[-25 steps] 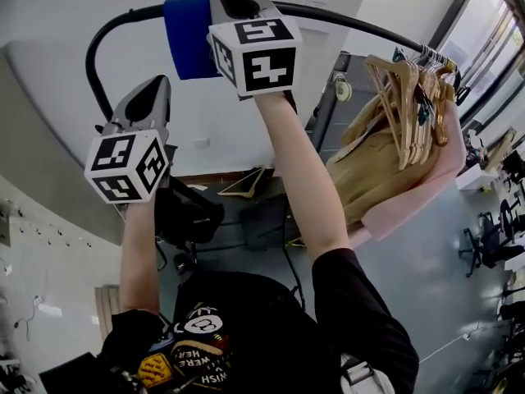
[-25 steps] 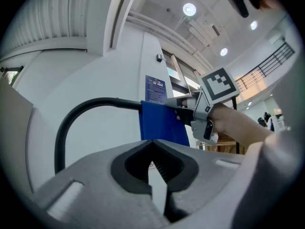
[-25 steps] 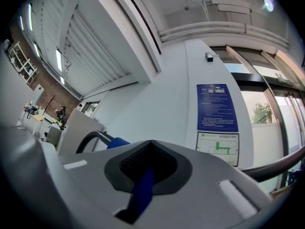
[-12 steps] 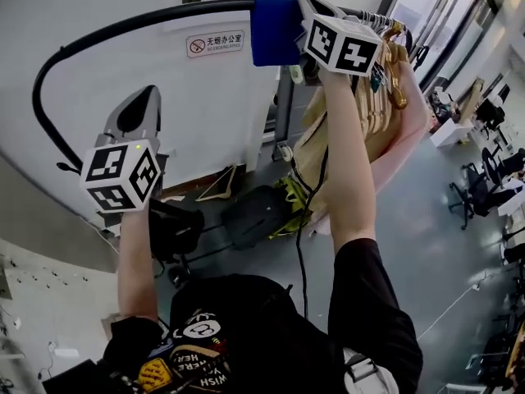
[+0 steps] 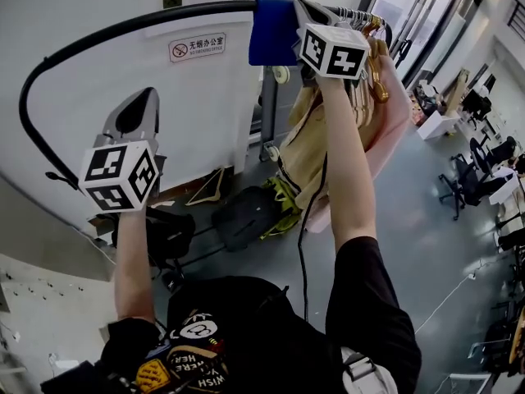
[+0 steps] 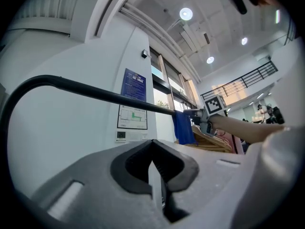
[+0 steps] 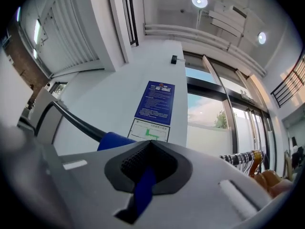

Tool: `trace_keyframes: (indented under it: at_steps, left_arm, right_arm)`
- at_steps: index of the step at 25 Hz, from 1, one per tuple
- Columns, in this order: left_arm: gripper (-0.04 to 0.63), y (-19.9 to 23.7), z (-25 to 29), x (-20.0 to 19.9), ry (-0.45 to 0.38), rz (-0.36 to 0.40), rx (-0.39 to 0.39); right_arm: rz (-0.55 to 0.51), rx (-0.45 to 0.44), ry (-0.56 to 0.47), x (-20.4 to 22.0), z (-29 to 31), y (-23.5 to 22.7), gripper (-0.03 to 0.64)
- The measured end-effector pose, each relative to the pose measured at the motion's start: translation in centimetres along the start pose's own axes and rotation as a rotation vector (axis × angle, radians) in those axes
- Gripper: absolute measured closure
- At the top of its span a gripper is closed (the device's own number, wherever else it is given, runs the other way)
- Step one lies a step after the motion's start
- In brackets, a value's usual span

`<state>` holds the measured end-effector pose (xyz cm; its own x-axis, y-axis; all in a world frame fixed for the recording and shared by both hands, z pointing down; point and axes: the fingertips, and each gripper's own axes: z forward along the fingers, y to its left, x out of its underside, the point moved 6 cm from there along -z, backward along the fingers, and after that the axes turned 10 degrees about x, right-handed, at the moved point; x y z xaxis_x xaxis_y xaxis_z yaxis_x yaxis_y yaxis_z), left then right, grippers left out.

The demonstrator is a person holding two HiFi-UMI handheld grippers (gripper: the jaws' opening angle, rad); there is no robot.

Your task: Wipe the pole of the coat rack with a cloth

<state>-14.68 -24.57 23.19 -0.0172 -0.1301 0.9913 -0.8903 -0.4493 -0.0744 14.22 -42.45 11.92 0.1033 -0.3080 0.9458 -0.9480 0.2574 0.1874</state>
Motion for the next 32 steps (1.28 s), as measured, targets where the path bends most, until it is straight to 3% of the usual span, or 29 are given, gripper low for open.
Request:
trace_keyframes:
  at_steps: [9,23,27,32]
  left_arm:
    - [0.594,1.6,-1.8,-0.6,0.0,0.016,-0.054]
    - [0.594,2.9,-6.4,0.1,0.034,0.025,-0.138]
    - [0.594,3.2,-8.0,0.2,0.047,0.032,-0.159]
    - [0.594,3.7,-8.3,0.4,0.055,0.032,-0.163]
  right_arm:
    - [0.039,-0.177,-0.041,-1.3,-1.1,9.9,0.617]
    - [0.004,-0.497,-0.08,-4.8,-2.7,30.3,0.617]
    - [0.015,-0.541,-0.092,-5.0,-3.2,32.9,0.616]
    - [0.109,-0.544,-0.15,-5.3,-4.2,31.3,0.616]
